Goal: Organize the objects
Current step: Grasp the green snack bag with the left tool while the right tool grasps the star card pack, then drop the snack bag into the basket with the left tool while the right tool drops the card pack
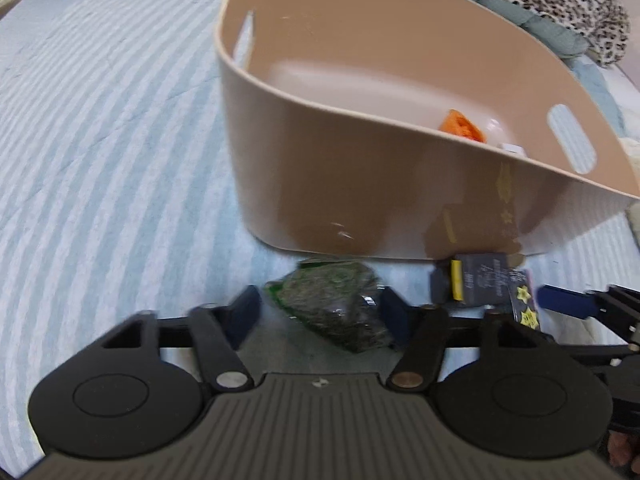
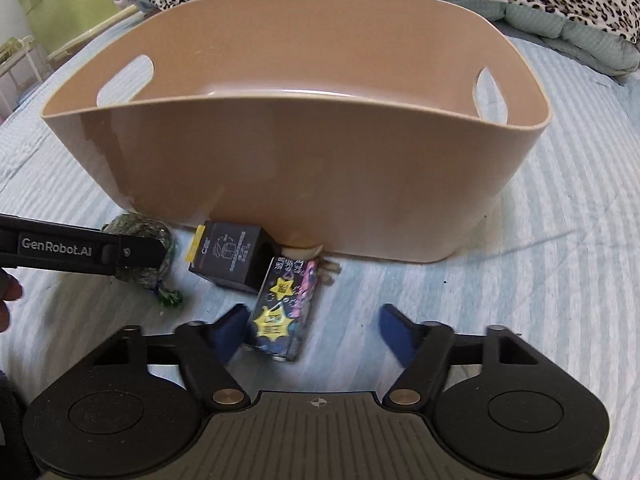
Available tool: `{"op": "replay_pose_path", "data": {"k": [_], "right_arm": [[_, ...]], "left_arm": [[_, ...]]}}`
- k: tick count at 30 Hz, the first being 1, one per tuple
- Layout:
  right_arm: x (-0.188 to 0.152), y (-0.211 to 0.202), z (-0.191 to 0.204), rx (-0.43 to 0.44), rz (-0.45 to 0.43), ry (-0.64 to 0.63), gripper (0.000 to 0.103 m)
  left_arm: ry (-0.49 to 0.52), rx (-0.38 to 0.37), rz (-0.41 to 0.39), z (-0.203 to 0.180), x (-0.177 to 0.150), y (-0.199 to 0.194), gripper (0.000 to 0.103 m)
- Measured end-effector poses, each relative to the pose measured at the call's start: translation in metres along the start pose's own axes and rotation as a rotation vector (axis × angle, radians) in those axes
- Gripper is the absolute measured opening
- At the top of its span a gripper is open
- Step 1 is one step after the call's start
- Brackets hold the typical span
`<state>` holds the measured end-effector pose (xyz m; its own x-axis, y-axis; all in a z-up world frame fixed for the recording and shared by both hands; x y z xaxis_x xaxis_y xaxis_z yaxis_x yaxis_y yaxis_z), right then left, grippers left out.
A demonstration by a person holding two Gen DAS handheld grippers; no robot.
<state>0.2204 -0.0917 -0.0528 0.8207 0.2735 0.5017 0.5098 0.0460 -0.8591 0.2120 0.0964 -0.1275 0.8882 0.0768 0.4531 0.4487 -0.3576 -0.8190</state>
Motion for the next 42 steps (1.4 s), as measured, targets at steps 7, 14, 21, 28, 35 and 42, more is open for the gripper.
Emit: {"op": "replay_pose_path", "data": {"k": [7,14,21,28,35,42], "right_arm": [[-0.007,-0.008,-0.004,-0.002,-0.004,-0.018,0.028],[-0.02,-0.027,-0.011,0.003,-0.016,-0.023,0.022],[-0.009,-0.053,-0.023,0.028,-0.06,-0.011,0.022],[0.005,-0.086,-0.038,0.046,-0.136,0.019,0.022],[0.035,-0.119,-0.062,0.05,-0.246,0.073,0.022],[0.073,-0.138,-0.076,0.044,-0.341,0.102,0.022]], "left_arm": [[-0.004,0.025,0.015,-0.002,-0.008,-0.009,0.038],[0.011,0.025,0.009,-0.013,-0.016,-0.024,0.038],[0.05,0.02,-0.025,-0.032,-0.02,-0.044,0.036],[0.102,0.013,-0.105,-0.06,-0.007,-0.077,0.036],[0.18,0.013,-0.211,-0.092,0.017,-0.113,0.036],[0.214,0.012,-0.281,-0.113,0.053,-0.12,0.036]]}}
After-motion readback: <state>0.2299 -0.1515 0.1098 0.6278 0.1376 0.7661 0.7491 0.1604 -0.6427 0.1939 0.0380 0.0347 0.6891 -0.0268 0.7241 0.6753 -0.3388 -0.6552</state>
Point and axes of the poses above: each gripper's, at about its wrist camera, not at the fingertips, and y roughly the way its jaws point, z to its left, x to its top, the point moved 9 cm from there along y, roughly the way its jaws point, and after that the axes turned 13 degrees about -x, right-handed, at the moved point
